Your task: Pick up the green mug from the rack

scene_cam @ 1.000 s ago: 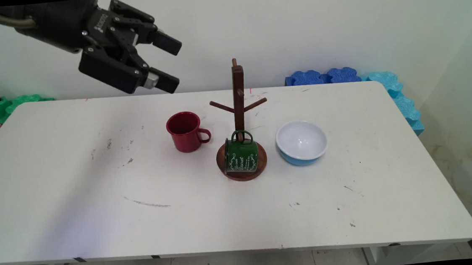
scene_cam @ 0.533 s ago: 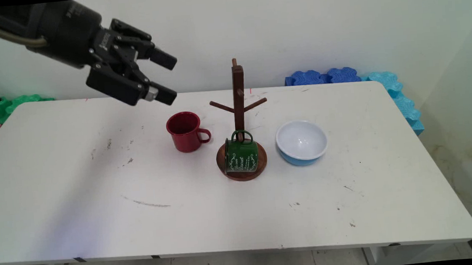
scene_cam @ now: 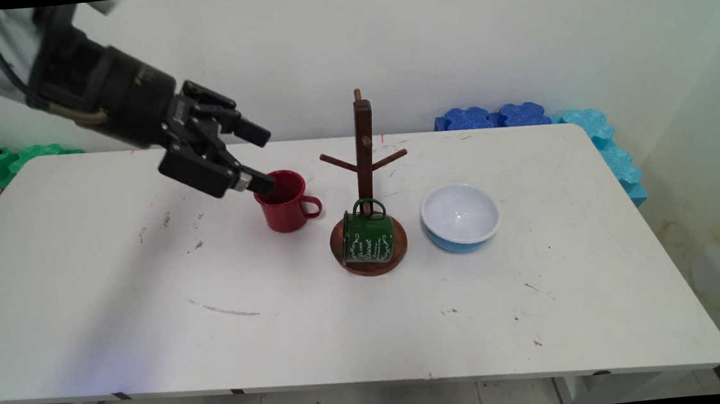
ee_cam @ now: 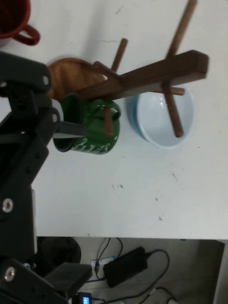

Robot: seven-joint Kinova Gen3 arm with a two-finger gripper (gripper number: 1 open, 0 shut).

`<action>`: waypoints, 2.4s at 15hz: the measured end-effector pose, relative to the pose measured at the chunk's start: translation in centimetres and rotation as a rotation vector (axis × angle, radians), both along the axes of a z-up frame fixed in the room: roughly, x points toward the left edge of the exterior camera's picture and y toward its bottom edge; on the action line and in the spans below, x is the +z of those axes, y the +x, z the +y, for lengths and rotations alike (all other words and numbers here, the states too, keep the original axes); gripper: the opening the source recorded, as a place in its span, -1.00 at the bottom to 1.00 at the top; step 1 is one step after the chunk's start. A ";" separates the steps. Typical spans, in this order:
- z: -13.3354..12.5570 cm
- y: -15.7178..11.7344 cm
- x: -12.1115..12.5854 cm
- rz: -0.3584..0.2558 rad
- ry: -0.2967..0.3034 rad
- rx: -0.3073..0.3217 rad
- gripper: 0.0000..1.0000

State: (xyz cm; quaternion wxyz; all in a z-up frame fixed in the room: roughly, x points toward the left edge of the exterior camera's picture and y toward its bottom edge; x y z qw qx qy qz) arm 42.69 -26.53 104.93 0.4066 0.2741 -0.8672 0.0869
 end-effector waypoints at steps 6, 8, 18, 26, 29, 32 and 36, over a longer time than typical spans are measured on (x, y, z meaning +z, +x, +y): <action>-0.7 -0.2 -4.5 0.020 0.054 0.074 1.00; -0.9 -0.2 -5.9 0.032 0.071 0.098 1.00; -2.1 -0.8 -13.2 0.112 0.161 0.207 1.00; -3.3 -2.3 -18.0 0.181 0.217 0.260 1.00; -3.9 -2.9 -19.4 0.201 0.234 0.266 1.00; -4.6 -3.3 -20.7 0.212 0.246 0.263 1.00; -5.7 -4.0 -22.2 0.224 0.257 0.242 1.00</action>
